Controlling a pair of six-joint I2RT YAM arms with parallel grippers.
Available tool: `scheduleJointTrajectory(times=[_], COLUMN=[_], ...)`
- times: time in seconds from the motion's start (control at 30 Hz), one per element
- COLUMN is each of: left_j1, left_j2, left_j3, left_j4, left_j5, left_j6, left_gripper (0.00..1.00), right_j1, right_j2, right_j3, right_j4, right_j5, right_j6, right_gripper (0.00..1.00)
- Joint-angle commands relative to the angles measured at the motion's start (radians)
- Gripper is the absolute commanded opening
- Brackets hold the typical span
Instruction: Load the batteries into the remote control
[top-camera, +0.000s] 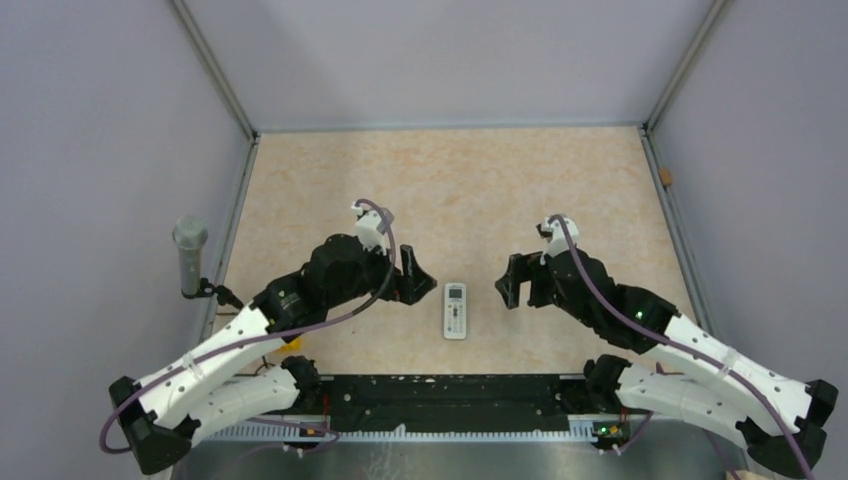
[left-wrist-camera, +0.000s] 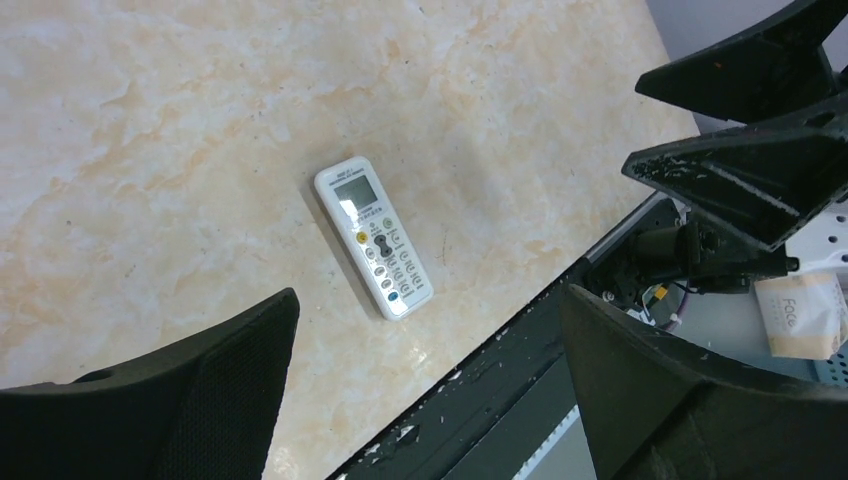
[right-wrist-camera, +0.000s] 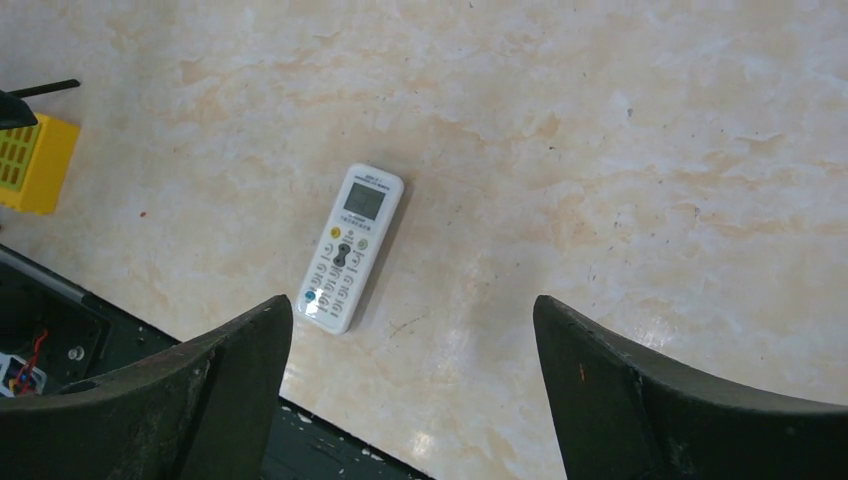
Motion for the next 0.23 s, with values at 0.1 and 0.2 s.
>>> scheduleJointTrajectory(times=[0.1,0.2], left_j1=[-0.002,-0.001], left_j2=[-0.126,-0.142], left_j3=[-0.067,-0.075], left_j4=[0.030,0.027], left_j5=[0.054,0.048], left_j6=[0.047,0.052], left_gripper=[0.99,0.99], right_j1=[-0.007,-0.007], right_j2=[-0.080,-0.074], right_j3=[0.030,0.023], right_j4=[0.015,0.018], right_j5=[-0.054,-0.003], right_j6=[-0.033,0.002], right_gripper=[0.89,0.93])
